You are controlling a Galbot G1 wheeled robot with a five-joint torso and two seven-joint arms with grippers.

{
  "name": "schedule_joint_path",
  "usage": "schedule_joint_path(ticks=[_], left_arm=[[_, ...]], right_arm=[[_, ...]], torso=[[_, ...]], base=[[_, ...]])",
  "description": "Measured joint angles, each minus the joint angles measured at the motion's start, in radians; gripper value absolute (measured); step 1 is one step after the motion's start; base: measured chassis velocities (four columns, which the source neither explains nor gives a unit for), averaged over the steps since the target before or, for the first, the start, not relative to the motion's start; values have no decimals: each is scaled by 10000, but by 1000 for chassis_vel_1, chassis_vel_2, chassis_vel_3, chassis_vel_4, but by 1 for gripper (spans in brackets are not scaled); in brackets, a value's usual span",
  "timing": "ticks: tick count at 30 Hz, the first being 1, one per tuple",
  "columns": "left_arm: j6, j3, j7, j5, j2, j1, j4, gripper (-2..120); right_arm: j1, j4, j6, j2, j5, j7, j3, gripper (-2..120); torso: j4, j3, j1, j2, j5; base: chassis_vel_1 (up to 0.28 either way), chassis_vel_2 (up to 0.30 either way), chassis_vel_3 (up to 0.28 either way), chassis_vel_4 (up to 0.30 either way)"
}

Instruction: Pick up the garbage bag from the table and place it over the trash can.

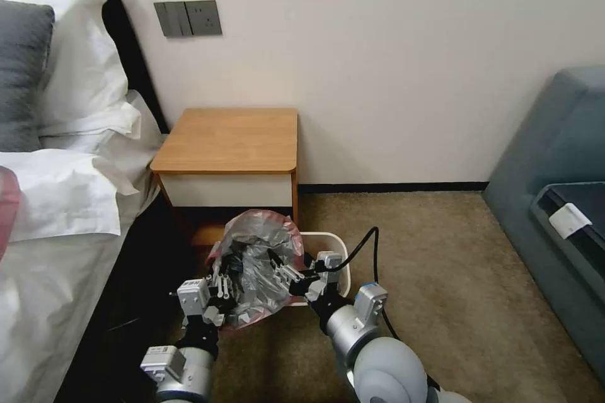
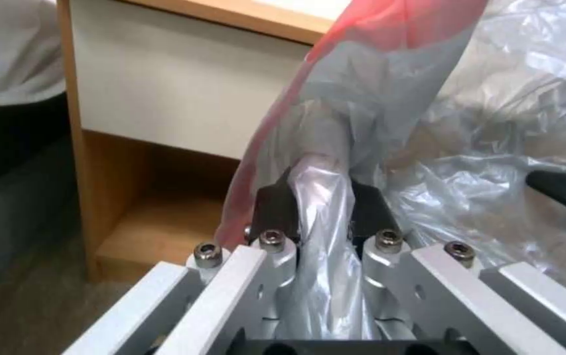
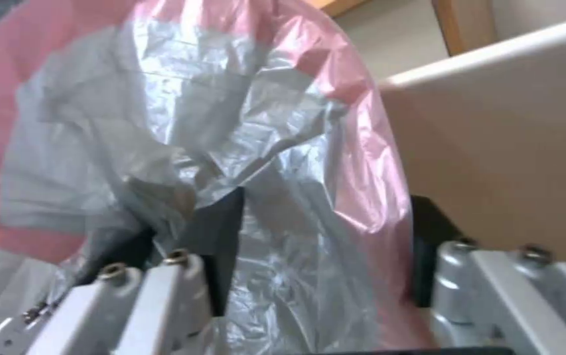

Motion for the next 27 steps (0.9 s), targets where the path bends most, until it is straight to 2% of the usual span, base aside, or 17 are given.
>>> schedule_joint_path(ticks=[1, 4, 6, 8, 9, 11, 12, 15, 19, 23, 25, 27], left_arm=[[0, 0, 0, 0, 0, 0, 0, 8], [73, -35, -8, -209, -19, -7, -4, 8], [109, -37, -23, -287, -29, -6, -14, 8], [216, -37, -103, -564, -76, 3, -63, 8], [216, -37, -103, -564, -76, 3, -63, 8], [332, -18, -244, -893, -146, 0, -55, 8], [332, -18, -244, -893, -146, 0, -55, 8], [461, -2, -397, -1163, -204, 0, 15, 8], [456, -50, -371, -1191, -208, -10, 168, 8], [411, -126, -226, -1079, -230, -46, 350, 8], [345, -105, -137, -863, -239, -12, 460, 8], [279, -74, -62, -730, -238, 42, 485, 8]], right_arm=[[0, 0, 0, 0, 0, 0, 0, 50], [37, -68, 109, 28, -95, -168, -35, 35], [44, -72, 130, 28, -103, -211, -35, 32], [75, -82, 187, 25, -75, -324, -30, 20], [75, -82, 187, 25, -75, -324, -30, 20], [128, -50, 140, 60, 305, -197, -31, 10], [128, -50, 140, 60, 305, -197, -31, 10], [229, -8, 74, 143, 546, -60, -52, 0], [231, 252, 74, 193, 723, -8, -10, 0], [334, 1019, -171, 228, 1567, 275, 103, 0], [739, 1739, -552, 110, 2420, 519, 326, 0], [971, 1827, -661, 61, 2650, 611, 414, 0]], torso=[[0, 0, 0, 0, 0], [0, 0, 0, 0, 0], [0, 0, -1, 0, 0], [0, 0, -1, 0, 1], [0, 0, -1, 0, 1], [0, 0, 0, 0, 0], [0, 0, 0, 0, 0], [0, 0, 0, 0, 0], [0, 0, 0, 0, 1], [0, 0, 0, 0, 0], [-1, 0, 0, 0, 0], [-1, 0, 0, 0, -1]], base=[[0, 0, 0, 0], [0, 0, 0, 0], [0, 0, 0, 0], [0, 0, 0, 0], [0, 0, 0, 0], [0, 0, 0, 0], [0, 0, 0, 0], [0, 0, 0, 0], [0, 0, 0, 0], [0, 0, 0, 0], [0, 0, 0, 0], [0, 0, 0, 0]])
